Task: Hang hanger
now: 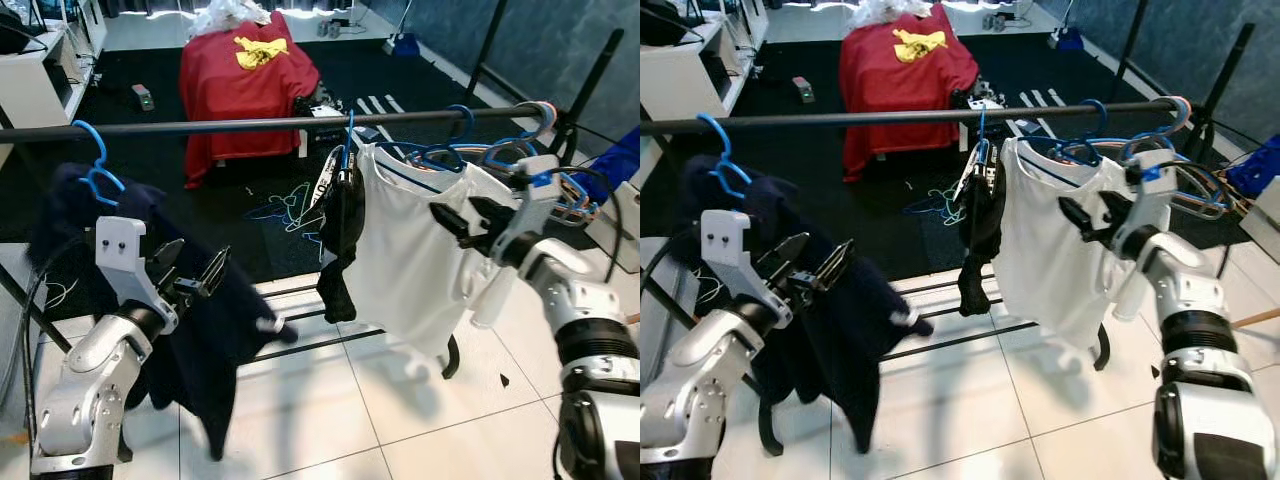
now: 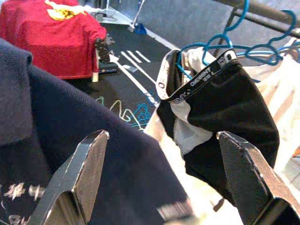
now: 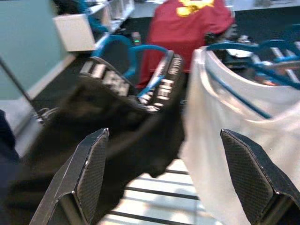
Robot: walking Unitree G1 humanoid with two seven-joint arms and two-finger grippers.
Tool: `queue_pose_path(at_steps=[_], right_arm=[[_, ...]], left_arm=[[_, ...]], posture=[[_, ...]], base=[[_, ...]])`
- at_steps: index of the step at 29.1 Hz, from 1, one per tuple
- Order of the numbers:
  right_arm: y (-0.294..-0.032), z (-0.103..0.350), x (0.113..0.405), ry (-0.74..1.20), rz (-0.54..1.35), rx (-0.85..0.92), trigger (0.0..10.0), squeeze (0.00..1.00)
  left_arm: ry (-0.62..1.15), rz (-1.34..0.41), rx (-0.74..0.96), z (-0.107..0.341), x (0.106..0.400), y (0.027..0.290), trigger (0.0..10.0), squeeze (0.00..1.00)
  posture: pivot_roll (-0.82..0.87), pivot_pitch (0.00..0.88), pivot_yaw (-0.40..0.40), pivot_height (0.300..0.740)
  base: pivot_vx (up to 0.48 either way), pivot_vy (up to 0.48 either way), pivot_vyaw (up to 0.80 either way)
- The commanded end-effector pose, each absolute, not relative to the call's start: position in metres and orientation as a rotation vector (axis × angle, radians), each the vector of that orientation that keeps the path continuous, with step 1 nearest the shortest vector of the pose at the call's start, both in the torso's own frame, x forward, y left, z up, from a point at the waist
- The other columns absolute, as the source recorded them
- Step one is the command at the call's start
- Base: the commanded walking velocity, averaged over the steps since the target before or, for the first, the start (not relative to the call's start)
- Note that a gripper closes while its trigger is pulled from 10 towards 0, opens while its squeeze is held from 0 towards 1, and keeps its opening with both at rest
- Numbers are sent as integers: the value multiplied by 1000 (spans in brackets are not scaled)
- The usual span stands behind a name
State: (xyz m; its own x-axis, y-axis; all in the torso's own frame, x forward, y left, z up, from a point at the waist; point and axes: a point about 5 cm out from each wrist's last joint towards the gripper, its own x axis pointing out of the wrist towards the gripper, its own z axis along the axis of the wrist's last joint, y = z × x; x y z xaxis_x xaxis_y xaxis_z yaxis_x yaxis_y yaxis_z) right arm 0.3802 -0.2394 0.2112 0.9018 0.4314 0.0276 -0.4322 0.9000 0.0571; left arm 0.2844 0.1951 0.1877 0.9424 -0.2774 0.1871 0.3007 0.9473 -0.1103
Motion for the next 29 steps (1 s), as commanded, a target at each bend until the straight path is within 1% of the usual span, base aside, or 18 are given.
queue_pose_path(at_steps=[1,2,3,4,5,7,8,11,12,13,14,15,16,18,19,23,24,29], right_arm=[[-233,211,380,-31,482,59,10000,0],[-233,211,380,-31,482,59,10000,0],[-223,212,382,-42,512,66,10000,0],[-223,212,382,-42,512,66,10000,0],[-216,209,387,-19,490,55,10000,0],[-216,209,387,-19,490,55,10000,0],[-210,206,392,4,469,53,10000,0],[-205,204,396,22,451,44,10000,0],[-197,208,400,17,453,52,10000,0],[-197,208,400,17,453,52,10000,0],[-189,217,403,-7,471,66,10000,0],[-189,217,403,-7,471,66,10000,0],[-182,225,407,-24,485,63,10000,0],[-182,225,407,-24,485,63,10000,0],[-177,230,409,-25,486,42,10000,0],[-174,232,410,-21,490,24,10000,0],[-174,229,413,39,441,-51,10000,0],[-176,220,414,97,396,-96,10000,0]], left_arm=[[-192,-312,-147,190,283,190,10000,0],[-192,-312,-147,190,283,190,10000,0],[-204,-337,-148,191,284,185,10000,0],[-204,-337,-148,191,284,185,10000,0],[-214,-356,-148,193,285,181,10000,0],[-214,-356,-148,193,285,181,10000,0],[-226,-369,-147,196,285,178,10000,0],[-236,-374,-146,200,286,177,10000,0],[-253,-377,-139,205,287,177,10000,0],[-253,-377,-139,205,287,177,10000,0],[-269,-373,-131,210,289,176,10000,0],[-269,-373,-131,210,289,176,10000,0],[-282,-369,-125,214,290,176,10000,0],[-282,-369,-125,214,290,176,10000,0],[-291,-366,-121,218,289,176,10000,0],[-297,-360,-115,220,288,177,10000,0],[-296,-346,-92,226,282,181,10000,0],[-279,-331,-57,229,277,187,10000,0]], posture=[[20,112,-57,740],[20,112,-57,740],[22,110,-58,740],[22,110,-58,740],[25,111,-59,740],[25,111,-59,740],[31,114,-62,740],[39,121,-65,740],[57,135,-73,740],[57,135,-73,740],[66,149,-77,740],[66,149,-77,740],[69,162,-78,740],[69,162,-78,740],[74,183,-77,740],[78,194,-77,740],[107,250,-72,740],[119,274,-65,740]], base=[[0,0,0],[0,0,0],[0,0,0],[0,0,0],[0,0,0],[0,0,0],[0,0,0],[0,0,0],[0,0,0],[0,0,0],[0,0,0],[0,0,0],[0,0,0],[0,0,0],[0,0,0],[0,0,0],[0,0,0],[0,0,0]])
